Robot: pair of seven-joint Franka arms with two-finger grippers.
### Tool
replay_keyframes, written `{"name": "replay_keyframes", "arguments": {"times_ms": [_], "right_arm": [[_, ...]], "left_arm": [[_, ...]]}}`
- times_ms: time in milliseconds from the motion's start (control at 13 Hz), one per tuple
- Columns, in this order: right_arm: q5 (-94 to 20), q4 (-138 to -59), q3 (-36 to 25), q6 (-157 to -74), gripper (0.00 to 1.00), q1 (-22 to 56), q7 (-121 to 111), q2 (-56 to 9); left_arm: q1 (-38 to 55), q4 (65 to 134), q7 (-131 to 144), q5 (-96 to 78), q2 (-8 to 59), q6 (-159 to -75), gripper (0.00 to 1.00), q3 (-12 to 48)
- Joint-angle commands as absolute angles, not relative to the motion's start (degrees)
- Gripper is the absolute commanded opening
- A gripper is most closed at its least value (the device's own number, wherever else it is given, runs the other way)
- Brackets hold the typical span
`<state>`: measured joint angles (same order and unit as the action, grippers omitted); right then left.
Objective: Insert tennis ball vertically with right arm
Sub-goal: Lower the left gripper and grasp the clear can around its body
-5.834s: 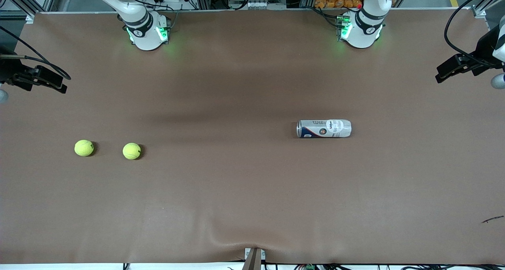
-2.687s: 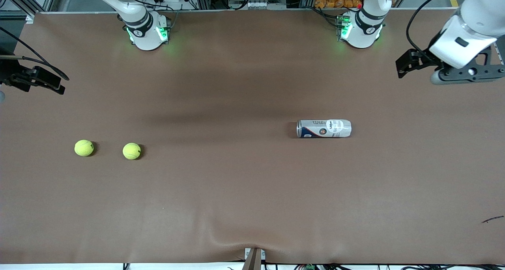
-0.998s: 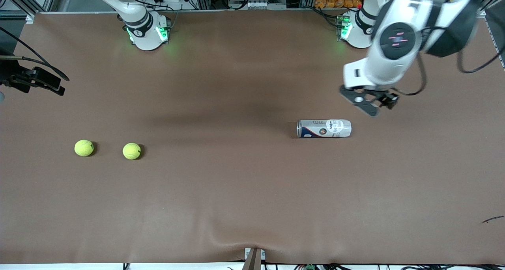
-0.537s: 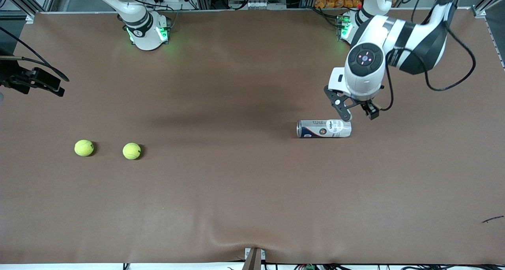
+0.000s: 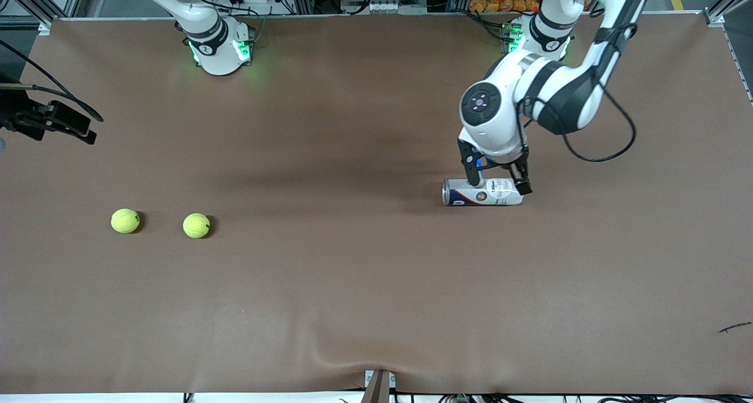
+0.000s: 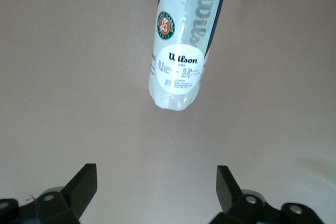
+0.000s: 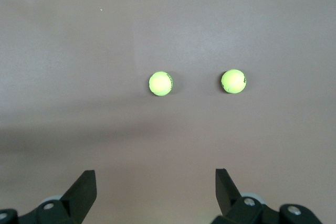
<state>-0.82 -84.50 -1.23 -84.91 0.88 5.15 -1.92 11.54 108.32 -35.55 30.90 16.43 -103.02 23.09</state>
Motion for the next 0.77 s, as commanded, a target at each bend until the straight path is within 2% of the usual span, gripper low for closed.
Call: {"name": "replay_keyframes", "arguments": {"times_ms": [0, 691], "right_arm": [[-0.1, -83.4, -1.1, -84.7, 1.00, 1.1, 5.9, -2.4], [-0.2, -83.5, -1.1, -84.7, 1.00, 1.2, 5.9, -2.4]], "left_arm": [[13.1, 105.9, -36.6, 34.7, 20.5, -103.3, 1.00, 23.1], [14.4, 105.6, -35.8, 37.7, 28.6, -107.6, 1.00, 23.0]]}}
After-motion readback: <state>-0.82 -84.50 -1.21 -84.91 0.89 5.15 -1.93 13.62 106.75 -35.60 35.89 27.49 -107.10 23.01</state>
